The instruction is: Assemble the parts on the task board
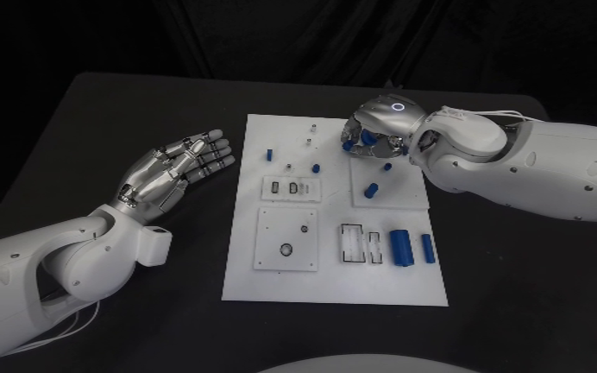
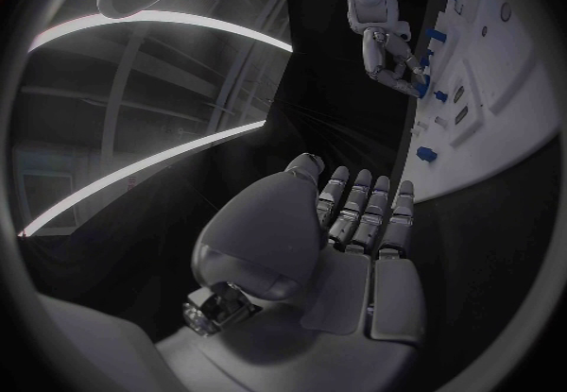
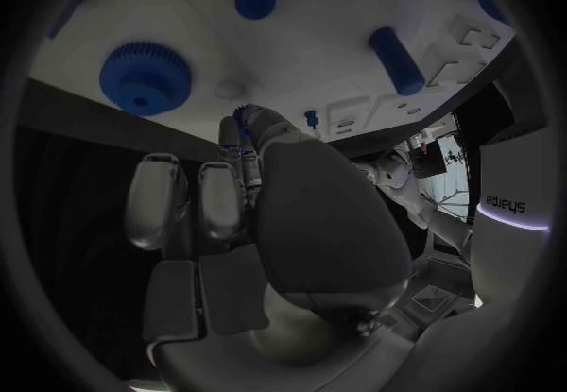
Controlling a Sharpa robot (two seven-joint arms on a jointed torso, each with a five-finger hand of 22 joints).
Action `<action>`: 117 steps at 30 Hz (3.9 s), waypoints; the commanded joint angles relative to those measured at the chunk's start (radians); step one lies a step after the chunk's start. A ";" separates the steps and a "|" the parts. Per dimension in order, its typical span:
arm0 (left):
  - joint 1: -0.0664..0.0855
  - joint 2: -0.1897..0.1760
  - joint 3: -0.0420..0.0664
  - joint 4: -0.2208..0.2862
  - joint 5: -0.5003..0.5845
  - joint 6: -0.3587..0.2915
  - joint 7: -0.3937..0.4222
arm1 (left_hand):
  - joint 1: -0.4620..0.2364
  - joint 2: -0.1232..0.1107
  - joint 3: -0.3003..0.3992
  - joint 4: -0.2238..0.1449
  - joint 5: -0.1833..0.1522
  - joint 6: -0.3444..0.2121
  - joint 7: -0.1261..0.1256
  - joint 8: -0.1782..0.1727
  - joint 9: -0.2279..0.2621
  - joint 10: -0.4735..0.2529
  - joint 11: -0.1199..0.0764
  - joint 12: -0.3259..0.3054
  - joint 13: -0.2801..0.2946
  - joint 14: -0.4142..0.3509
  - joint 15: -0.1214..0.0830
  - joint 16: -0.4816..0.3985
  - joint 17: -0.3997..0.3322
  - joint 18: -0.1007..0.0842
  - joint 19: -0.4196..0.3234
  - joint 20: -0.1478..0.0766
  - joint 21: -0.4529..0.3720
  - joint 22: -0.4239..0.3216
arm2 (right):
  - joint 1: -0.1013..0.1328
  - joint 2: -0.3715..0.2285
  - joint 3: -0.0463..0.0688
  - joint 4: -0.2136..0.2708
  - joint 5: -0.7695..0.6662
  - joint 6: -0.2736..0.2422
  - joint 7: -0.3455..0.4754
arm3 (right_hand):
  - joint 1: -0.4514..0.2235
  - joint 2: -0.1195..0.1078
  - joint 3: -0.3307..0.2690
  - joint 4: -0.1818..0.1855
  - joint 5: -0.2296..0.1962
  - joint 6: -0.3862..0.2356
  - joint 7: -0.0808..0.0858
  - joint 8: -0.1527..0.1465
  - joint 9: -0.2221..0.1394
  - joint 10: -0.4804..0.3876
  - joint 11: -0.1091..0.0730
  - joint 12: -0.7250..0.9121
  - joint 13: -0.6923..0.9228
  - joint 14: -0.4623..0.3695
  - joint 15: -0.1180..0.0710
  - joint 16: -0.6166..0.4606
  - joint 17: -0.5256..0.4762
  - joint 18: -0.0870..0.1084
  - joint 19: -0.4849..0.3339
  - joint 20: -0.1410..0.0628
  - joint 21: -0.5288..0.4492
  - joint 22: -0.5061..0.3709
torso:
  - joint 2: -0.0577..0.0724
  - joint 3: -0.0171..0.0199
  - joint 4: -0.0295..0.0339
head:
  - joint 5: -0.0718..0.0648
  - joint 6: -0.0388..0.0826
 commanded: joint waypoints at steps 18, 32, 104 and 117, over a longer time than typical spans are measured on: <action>0.001 0.019 -0.003 -0.016 -0.001 0.024 0.220 | -0.006 -0.008 0.016 -0.002 0.000 0.006 0.004 0.003 0.001 0.000 0.011 0.004 0.001 0.002 0.009 0.010 0.001 -0.011 -0.014 0.001 -0.010 -0.004 | 0.049 0.194 0.008 -0.173 0.052 0.010 -0.004 | -0.027 0.010 -0.002 -0.001 -0.022 0.011 -0.004 0.016 0.067 0.004 0.005 -0.035 -0.008 0.009 -0.005 -0.009 0.002 -0.009 0.004 -0.003 0.005 0.006 | 0.000 -0.0008 0.0014 | 0.012 0.012; 0.001 0.026 -0.004 -0.020 -0.001 0.028 0.218 | -0.006 -0.008 0.020 -0.002 0.000 0.006 0.005 0.003 0.001 0.001 0.012 0.004 0.001 0.002 0.010 0.010 0.001 -0.012 -0.016 0.001 -0.011 -0.005 | 0.049 0.241 0.010 -0.243 0.053 0.042 -0.010 | -0.027 0.009 0.004 -0.005 -0.025 -0.002 0.001 0.006 0.072 -0.002 0.010 -0.054 -0.012 0.010 -0.001 -0.009 0.007 -0.010 0.004 0.000 0.004 0.008 | -0.001 -0.0023 0.0033 | 0.013 0.013; 0.001 0.029 -0.007 -0.027 0.010 0.031 0.207 | -0.010 -0.010 0.042 -0.006 -0.001 0.004 0.010 0.003 0.001 0.001 0.016 0.007 0.001 0.002 0.014 0.018 0.002 -0.015 -0.021 0.001 -0.017 -0.009 | 0.040 0.261 0.010 -0.237 0.053 0.129 -0.032 | -0.072 -0.020 0.009 0.003 -0.129 -0.157 -0.019 -0.104 0.067 -0.101 0.052 -0.157 -0.015 -0.028 0.030 -0.051 -0.047 0.004 -0.043 0.031 -0.047 -0.048 | -0.001 -0.0028 0.0000 | 0.014 -0.010; 0.001 0.030 -0.008 -0.031 0.010 0.032 0.205 | -0.011 -0.010 0.046 -0.006 -0.001 0.005 0.011 0.003 0.001 0.001 0.017 0.009 0.001 0.003 0.015 0.020 0.002 -0.015 -0.021 0.001 -0.017 -0.009 | 0.040 0.253 0.010 -0.239 0.053 0.149 -0.048 | -0.079 -0.005 0.011 0.003 -0.121 -0.099 -0.004 -0.078 0.081 -0.108 0.052 -0.151 -0.005 -0.037 0.030 -0.061 -0.060 0.007 -0.052 0.031 -0.060 -0.059 | -0.001 -0.0017 0.0004 | 0.013 -0.014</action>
